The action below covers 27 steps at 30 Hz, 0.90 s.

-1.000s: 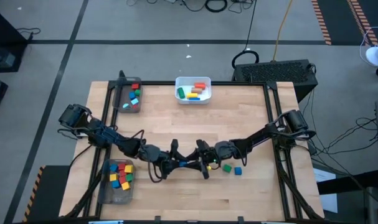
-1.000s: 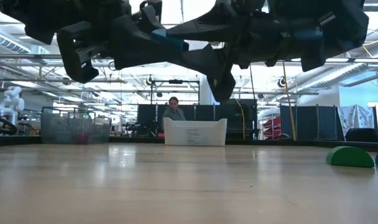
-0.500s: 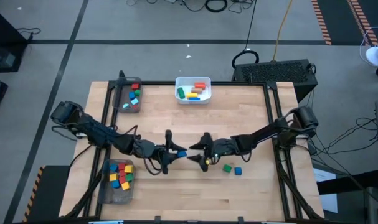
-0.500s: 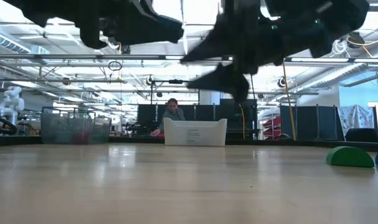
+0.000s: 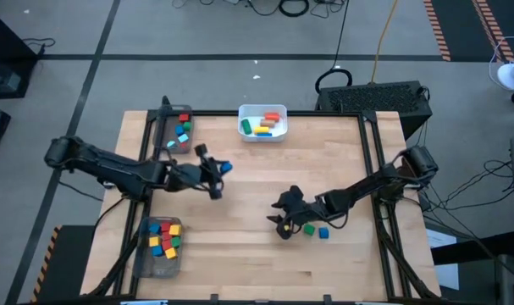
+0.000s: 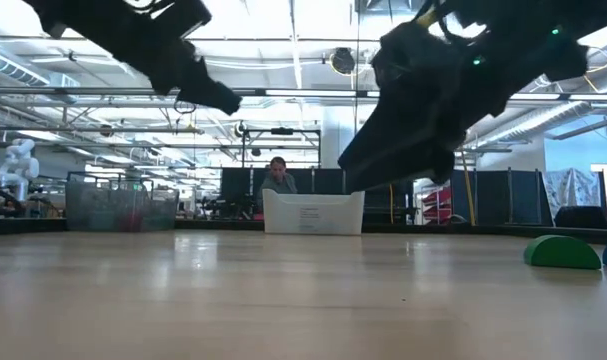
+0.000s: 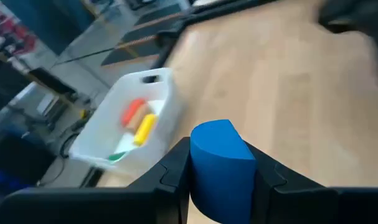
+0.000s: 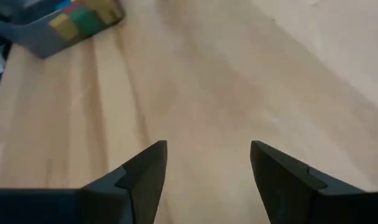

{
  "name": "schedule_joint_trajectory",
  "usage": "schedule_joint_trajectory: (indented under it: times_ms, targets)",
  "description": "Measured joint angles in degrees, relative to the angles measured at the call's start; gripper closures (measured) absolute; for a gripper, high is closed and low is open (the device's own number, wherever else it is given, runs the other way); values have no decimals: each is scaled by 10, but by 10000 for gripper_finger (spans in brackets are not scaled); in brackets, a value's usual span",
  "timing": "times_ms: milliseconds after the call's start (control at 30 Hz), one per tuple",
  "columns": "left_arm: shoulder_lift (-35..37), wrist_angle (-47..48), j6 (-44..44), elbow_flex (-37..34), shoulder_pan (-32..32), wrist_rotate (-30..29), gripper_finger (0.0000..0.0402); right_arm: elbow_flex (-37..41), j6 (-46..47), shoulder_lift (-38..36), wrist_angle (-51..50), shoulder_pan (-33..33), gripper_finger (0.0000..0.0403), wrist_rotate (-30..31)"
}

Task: Sort blocks by size
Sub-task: Put the dark blue semicircle block into the top black bin

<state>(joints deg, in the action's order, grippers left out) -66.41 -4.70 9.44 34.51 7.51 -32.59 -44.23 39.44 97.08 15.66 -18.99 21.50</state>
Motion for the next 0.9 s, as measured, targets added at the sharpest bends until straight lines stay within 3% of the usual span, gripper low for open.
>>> schedule_joint_trajectory:
  times_ms: [300,567,900]
  targets:
    - [115,94,-84,-45,-97,-58,307,0,6,0,8,-40,188,12]
    - [144,245,-208,-68,-210,-148,300,0,57,0,-30,-53,188,13]
    - [142,254,-211,-70,-352,-120,305,0,79,0,-39,-55,188,13]
